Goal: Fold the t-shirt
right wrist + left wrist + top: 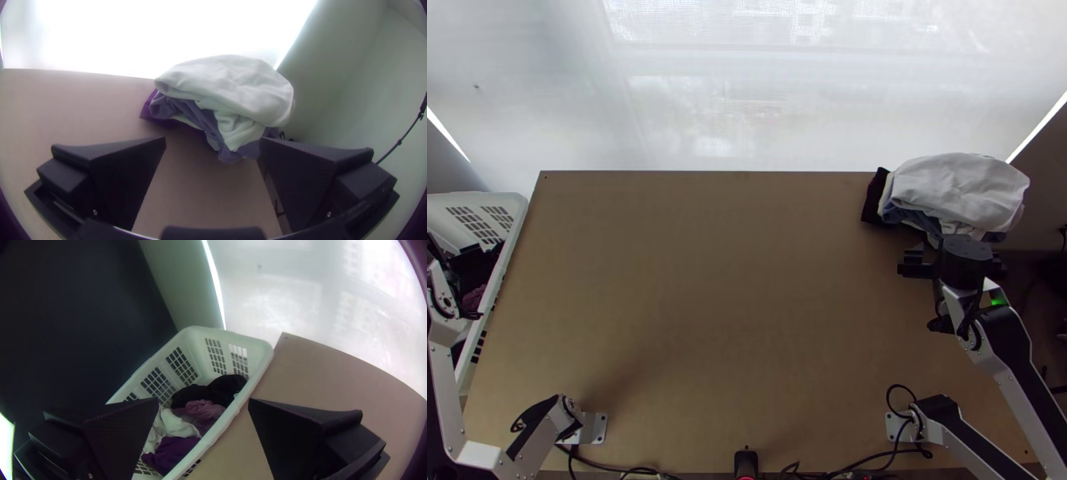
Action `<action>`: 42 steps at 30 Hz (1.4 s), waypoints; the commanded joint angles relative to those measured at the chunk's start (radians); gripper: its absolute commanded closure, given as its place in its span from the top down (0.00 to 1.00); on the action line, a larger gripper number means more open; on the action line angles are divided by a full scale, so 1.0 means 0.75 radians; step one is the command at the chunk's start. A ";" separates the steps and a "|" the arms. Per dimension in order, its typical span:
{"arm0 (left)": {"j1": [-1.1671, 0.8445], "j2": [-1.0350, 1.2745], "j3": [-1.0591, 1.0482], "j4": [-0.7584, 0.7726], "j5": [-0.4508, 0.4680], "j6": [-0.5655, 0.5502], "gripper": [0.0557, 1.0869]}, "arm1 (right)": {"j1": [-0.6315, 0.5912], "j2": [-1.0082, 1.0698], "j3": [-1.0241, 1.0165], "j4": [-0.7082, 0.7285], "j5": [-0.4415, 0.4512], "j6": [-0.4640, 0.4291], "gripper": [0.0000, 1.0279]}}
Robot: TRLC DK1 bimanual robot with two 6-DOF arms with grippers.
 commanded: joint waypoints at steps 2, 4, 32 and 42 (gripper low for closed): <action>0.239 0.392 0.169 0.048 0.012 0.059 0.95 | -0.039 0.104 0.027 0.013 -0.048 0.016 0.96; 0.319 0.499 0.212 0.054 0.078 0.020 0.95 | -0.053 0.133 0.062 -0.034 -0.112 0.004 0.95; 0.607 1.734 0.570 0.326 0.084 -0.135 0.95 | 0.006 0.178 0.136 -0.243 -0.132 -0.123 0.95; 0.585 1.828 0.619 0.386 0.084 -0.186 0.69 | 0.045 0.166 0.062 -0.278 -0.132 -0.131 0.95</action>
